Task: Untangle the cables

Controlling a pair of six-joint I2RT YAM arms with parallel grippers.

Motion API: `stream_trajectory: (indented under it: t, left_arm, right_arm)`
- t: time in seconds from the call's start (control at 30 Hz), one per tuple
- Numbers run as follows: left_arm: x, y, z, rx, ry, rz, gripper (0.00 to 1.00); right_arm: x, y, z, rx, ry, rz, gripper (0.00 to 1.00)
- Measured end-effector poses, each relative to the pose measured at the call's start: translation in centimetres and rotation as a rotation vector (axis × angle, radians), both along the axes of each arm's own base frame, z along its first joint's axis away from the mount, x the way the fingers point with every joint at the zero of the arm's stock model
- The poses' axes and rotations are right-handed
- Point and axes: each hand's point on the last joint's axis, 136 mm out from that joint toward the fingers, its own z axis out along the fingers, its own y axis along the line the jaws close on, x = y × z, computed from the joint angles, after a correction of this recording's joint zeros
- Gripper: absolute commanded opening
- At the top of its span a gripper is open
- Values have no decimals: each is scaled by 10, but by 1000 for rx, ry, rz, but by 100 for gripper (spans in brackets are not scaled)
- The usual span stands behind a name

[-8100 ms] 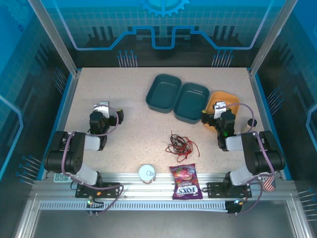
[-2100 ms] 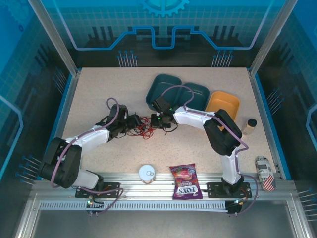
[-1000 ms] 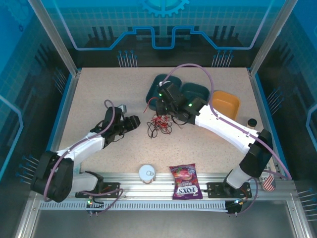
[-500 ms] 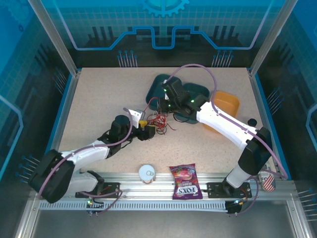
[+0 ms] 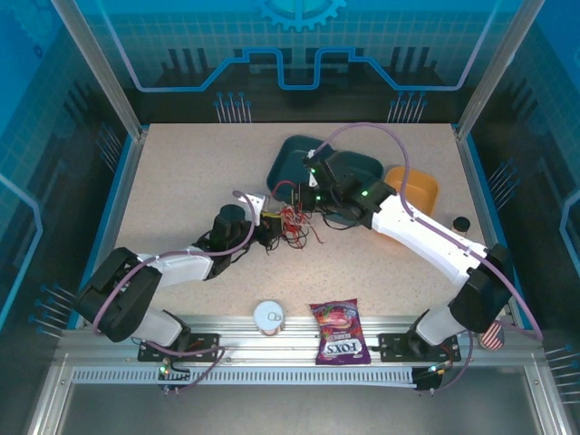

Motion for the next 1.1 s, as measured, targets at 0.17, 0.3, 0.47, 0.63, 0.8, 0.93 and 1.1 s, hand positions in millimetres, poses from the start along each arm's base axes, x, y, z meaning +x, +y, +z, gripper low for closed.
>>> stream_trajectory:
  t: [0.17,0.3,0.47,0.63,0.8,0.93,1.1]
  left_arm:
    - [-2,16,0,-6,17,83,2]
    - [-6,36,1,-3,36,172,0]
    - [-12,65,-4,0,65,279,0]
    - [-19,81,1,-5,58,331,0]
    - [-23,92,-8,22,82,367,0]
    - [-27,103,-20,56,121,408,0]
    - [-28,106,-24,66,134,427,0]
  right_arm:
    - [3,-16,8,-20,-24,-48,0]
    - [4,-35,11,-59,-40,-101,0]
    - [0,-57,21,-101,-72,-157,0]
    - [-8,-75,39,-115,-116,-188,0]
    - [-15,-99,67,-100,-186,-233,0]
    - [-21,-123,92,-69,-247,-287,0]
    - [-30,-148,107,-82,-290,-335,0]
